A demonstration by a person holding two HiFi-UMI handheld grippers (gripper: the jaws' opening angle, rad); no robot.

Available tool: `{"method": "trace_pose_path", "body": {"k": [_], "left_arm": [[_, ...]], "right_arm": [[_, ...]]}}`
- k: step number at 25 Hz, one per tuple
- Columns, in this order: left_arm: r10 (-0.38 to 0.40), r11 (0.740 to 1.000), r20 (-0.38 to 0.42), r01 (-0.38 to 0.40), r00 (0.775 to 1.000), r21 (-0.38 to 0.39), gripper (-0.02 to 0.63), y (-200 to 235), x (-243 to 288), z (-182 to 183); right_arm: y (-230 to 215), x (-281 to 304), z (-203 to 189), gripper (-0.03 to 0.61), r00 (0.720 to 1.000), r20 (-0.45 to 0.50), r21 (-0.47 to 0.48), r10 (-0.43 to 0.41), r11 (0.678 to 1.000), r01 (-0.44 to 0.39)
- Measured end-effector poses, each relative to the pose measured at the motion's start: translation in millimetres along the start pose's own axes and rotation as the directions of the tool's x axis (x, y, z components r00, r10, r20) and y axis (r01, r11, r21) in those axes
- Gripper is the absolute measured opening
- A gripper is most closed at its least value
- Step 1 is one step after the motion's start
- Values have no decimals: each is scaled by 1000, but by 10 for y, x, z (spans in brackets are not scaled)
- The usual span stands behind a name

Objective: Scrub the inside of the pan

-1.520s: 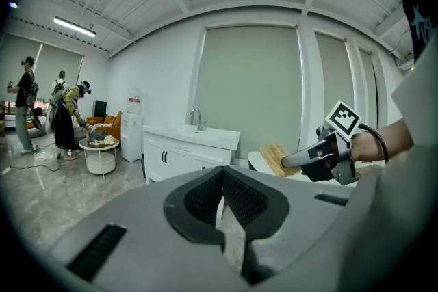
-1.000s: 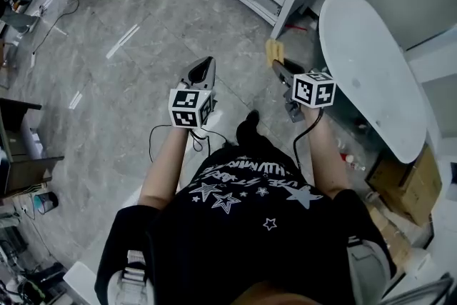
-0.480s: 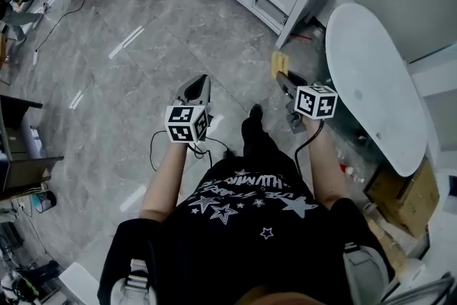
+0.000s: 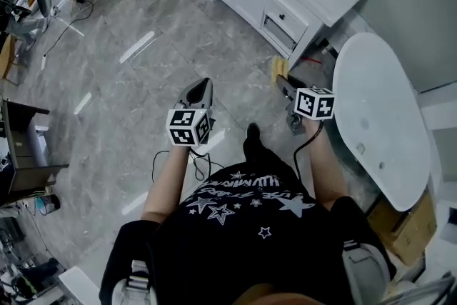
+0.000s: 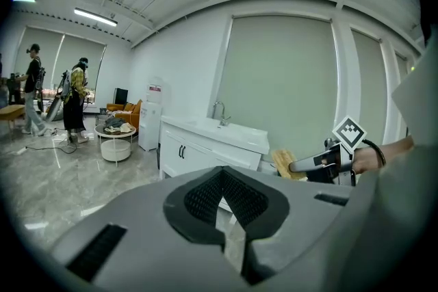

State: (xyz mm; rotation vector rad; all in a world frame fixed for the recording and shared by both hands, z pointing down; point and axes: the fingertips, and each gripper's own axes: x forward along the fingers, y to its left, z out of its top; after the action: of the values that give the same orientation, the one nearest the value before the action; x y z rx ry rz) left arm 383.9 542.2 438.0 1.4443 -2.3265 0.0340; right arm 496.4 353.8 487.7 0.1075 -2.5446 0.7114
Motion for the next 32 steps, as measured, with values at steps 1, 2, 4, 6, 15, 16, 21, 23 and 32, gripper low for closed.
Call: {"method": "trace_pose_path", "body": {"k": [1, 2, 4, 6, 15, 16, 21, 23, 32], "left_arm": [[4, 1000, 1, -4, 1000, 0, 8, 12, 145, 81], [11, 1000, 1, -11, 1000, 0, 8, 34, 279, 160], [28, 1000, -2, -28, 1000, -6, 8, 93, 524, 303], [41, 999, -8, -42, 999, -11, 8, 137, 755, 409], [71, 997, 9, -71, 997, -2, 8, 206, 1611, 752], [75, 997, 4, -75, 997, 3, 8, 214, 1676, 763], [69, 997, -19, -69, 997, 18, 8, 237, 1904, 799], [69, 998, -19, -68, 997, 15, 8, 253, 1989, 846], [38, 999, -3, -38, 999, 22, 8, 380, 2453, 1059]], "right_arm": [[-84, 87, 139, 86, 1000, -5, -7, 8, 1000, -8], [-151, 174, 277, 86, 1000, -10, -16, 16, 1000, -17], [-255, 340, 533, 86, 999, -19, -32, 38, 999, -38], [-369, 482, 732, 86, 998, -24, -36, 57, 998, -58], [-996, 899, 1245, 86, 997, -24, -16, 76, 997, -77], [-1040, 913, 1288, 86, 997, -18, -12, 77, 997, -77], [-1243, 928, 1368, 87, 998, -8, 16, 62, 998, -62], [-1314, 927, 1390, 86, 999, -10, 27, 51, 998, -51], [-1525, 1087, 1535, 87, 1000, -7, 49, 24, 999, -24]]}}
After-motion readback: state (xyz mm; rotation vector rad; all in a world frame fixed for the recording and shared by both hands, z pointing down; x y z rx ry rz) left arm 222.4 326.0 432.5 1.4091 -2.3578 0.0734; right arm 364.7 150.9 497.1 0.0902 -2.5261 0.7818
